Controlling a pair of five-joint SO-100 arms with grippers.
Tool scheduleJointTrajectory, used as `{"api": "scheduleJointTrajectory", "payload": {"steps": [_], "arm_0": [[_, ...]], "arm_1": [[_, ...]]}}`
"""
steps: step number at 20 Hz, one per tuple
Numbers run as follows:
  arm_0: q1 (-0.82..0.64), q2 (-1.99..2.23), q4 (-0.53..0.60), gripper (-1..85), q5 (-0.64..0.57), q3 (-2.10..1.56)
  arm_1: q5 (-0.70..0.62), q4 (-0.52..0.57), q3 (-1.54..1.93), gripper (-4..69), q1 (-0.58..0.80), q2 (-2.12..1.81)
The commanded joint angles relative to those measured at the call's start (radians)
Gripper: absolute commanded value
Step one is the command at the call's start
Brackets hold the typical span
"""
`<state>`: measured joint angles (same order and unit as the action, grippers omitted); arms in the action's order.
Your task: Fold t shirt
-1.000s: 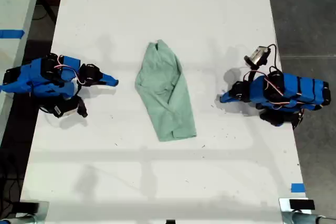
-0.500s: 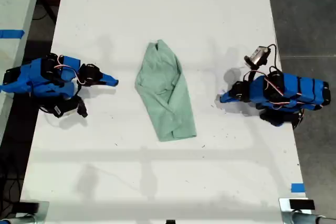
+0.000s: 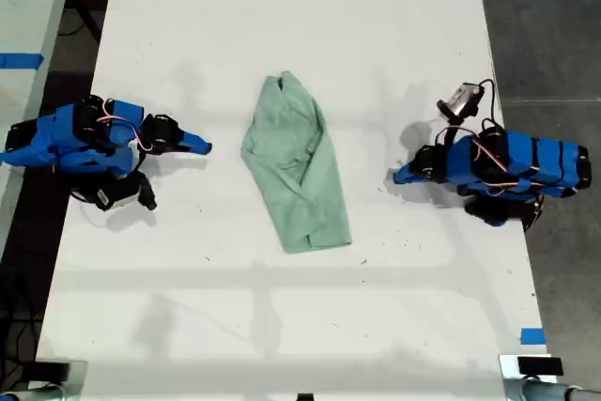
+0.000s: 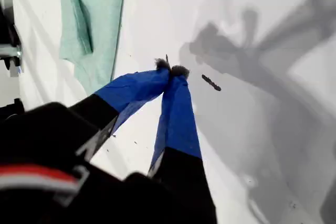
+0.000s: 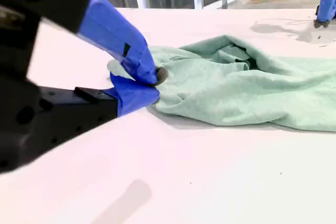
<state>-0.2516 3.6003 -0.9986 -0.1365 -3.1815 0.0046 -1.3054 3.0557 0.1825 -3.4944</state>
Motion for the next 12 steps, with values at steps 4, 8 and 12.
{"api": "scheduleJointTrajectory", "payload": {"steps": [4,8,12], "arm_0": [[-0.018,0.006,-0.002,-0.1,-0.002,-0.008],[-0.017,0.006,-0.002,-0.1,-0.002,-0.006],[-0.011,0.006,0.000,-0.1,-0.006,-0.006]], "arm_1": [[-0.002,-0.006,0.040,0.5,-0.003,-0.015],[-0.002,0.008,0.046,0.2,-0.009,-0.015],[-0.058,0.015,0.035,-1.5,-0.003,-0.015]]}}
